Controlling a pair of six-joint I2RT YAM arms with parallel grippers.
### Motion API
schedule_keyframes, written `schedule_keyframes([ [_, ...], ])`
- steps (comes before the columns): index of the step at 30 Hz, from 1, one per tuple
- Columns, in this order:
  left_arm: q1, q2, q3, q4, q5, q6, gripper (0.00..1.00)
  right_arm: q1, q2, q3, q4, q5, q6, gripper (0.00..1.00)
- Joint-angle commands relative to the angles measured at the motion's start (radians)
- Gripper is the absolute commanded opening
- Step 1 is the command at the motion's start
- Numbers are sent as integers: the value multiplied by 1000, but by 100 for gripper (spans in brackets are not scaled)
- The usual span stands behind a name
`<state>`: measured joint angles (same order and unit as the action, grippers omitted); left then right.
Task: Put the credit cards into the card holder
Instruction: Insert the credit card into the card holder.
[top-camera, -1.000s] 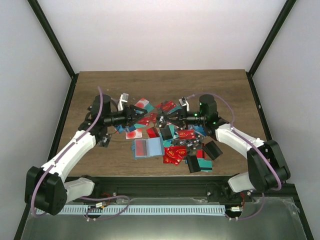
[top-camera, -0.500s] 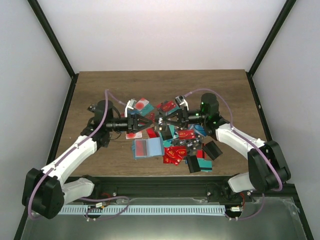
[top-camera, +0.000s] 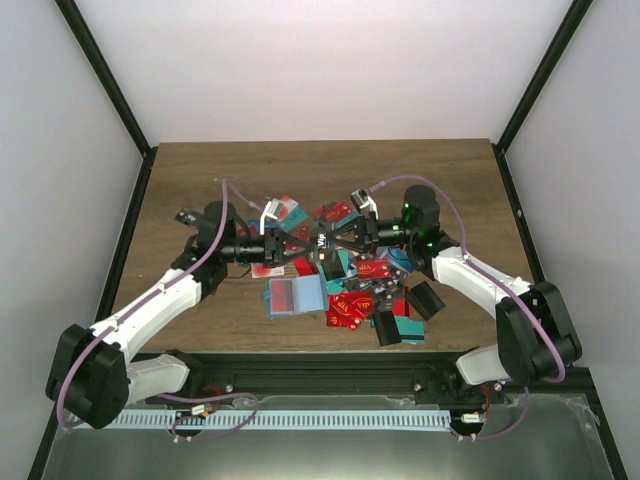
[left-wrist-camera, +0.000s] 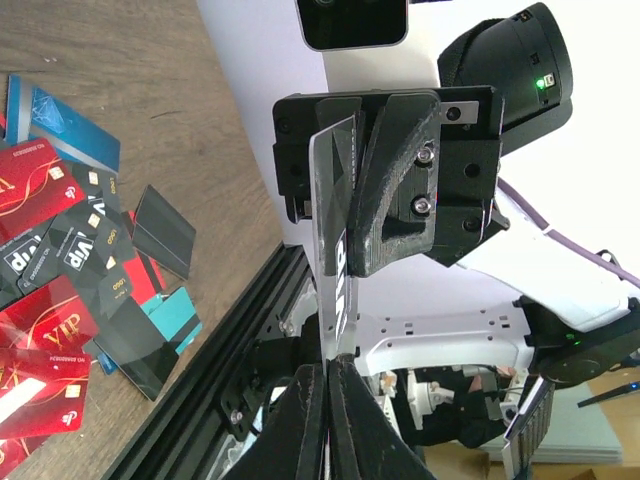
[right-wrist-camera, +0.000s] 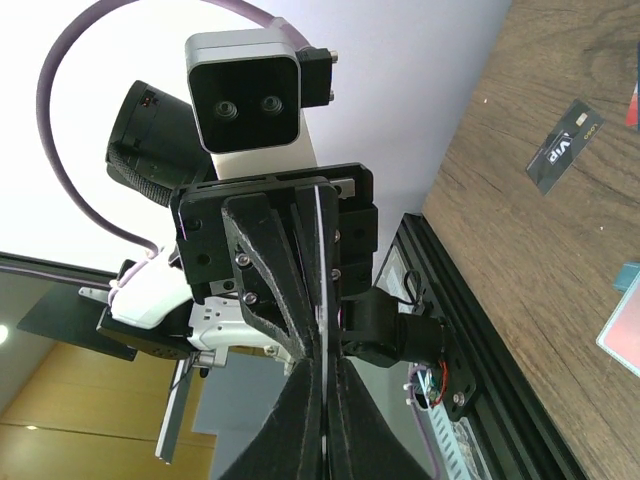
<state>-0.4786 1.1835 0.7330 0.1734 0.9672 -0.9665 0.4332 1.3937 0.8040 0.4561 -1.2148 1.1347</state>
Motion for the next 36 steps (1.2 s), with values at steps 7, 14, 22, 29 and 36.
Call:
schedule_keyframes([
  [7,-2,-11,-3,-152,-54,103,4,16,-6,78,-234,2,-178,43],
  [14,21,-124,-66,-525,-226,258,4,17,13,60,-525,192,-371,82],
  [22,64,-180,-210,-615,-328,330,4,64,66,-12,-533,255,-421,74],
  [29,65,-106,-290,-483,-326,299,4,112,147,-20,-503,304,-435,72],
  [36,65,-68,-366,-340,-331,273,4,114,208,-21,-479,310,-457,66],
])
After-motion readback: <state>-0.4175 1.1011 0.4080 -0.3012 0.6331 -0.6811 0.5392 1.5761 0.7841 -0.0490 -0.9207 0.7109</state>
